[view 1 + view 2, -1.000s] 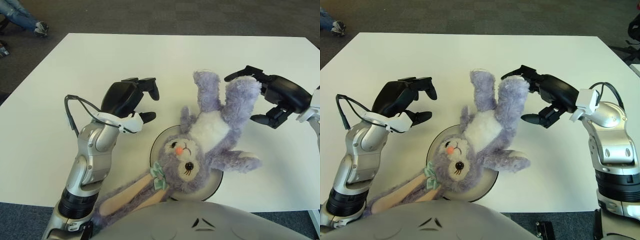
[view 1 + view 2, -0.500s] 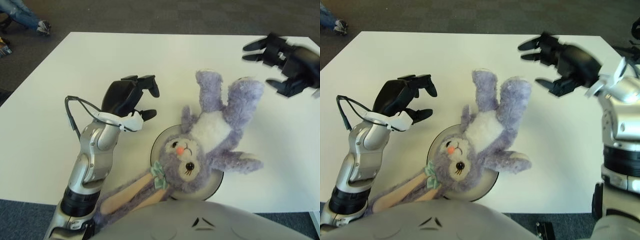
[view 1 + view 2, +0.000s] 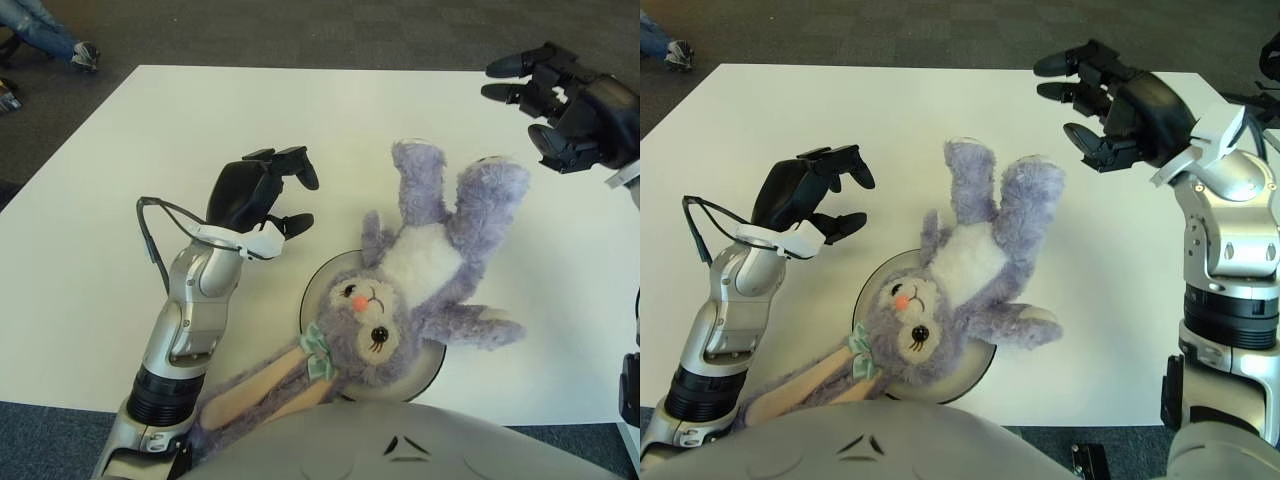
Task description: Put the doll into the plate.
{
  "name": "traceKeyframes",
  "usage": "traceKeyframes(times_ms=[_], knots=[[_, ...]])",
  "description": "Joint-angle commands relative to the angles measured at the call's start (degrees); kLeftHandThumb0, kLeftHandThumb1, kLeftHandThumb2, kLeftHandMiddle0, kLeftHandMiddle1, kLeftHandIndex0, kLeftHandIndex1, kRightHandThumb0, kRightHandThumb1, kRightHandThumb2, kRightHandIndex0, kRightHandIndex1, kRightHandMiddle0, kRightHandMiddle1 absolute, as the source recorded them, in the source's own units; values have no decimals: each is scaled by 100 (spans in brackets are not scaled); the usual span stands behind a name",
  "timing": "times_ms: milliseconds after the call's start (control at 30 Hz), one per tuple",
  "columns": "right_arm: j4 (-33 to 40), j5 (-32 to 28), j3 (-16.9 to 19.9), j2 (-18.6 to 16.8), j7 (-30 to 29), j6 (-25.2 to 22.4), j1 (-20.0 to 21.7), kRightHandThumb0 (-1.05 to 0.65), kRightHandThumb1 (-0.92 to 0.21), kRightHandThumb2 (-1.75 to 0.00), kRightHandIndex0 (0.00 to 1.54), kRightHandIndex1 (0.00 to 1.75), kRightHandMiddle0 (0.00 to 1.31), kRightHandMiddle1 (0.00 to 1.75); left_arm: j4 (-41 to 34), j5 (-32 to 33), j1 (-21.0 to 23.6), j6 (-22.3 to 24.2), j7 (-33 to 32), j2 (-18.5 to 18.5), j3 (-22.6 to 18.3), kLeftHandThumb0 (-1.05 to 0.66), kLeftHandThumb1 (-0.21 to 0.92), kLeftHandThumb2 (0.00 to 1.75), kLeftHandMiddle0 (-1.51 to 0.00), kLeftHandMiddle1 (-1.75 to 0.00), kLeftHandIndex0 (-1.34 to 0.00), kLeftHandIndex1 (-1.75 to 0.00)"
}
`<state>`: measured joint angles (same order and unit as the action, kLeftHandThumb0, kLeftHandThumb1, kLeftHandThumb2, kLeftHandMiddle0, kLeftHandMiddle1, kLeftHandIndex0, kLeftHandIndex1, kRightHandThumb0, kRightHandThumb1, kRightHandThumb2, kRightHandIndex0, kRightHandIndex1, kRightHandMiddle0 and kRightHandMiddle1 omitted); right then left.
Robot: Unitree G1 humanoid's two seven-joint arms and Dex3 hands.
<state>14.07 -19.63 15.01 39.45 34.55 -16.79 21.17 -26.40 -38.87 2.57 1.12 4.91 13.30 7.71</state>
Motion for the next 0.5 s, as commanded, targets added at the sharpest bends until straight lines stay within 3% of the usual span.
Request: traceKeyframes(times_ms=[0, 133, 467], knots=[[-41, -76, 115, -51, -117, -91, -15, -49, -60, -91, 11, 53, 0, 103, 504, 353, 241, -48, -424, -245, -217, -1, 13, 146, -75, -175, -66, -149], [-764, 48, -4, -178, -90, 87, 143, -49, -58, -92, 10, 66, 0, 106, 1005, 832, 375, -206, -766, -501, -379, -1, 13, 147, -76, -175, -62, -155], [-699, 15, 9, -333, -380, -233, 188, -47, -54, -96, 11, 87, 0, 116, 1574, 1429, 508, -726, -1309, -741, -540, -1, 14, 149, -76, -175, -55, -163]])
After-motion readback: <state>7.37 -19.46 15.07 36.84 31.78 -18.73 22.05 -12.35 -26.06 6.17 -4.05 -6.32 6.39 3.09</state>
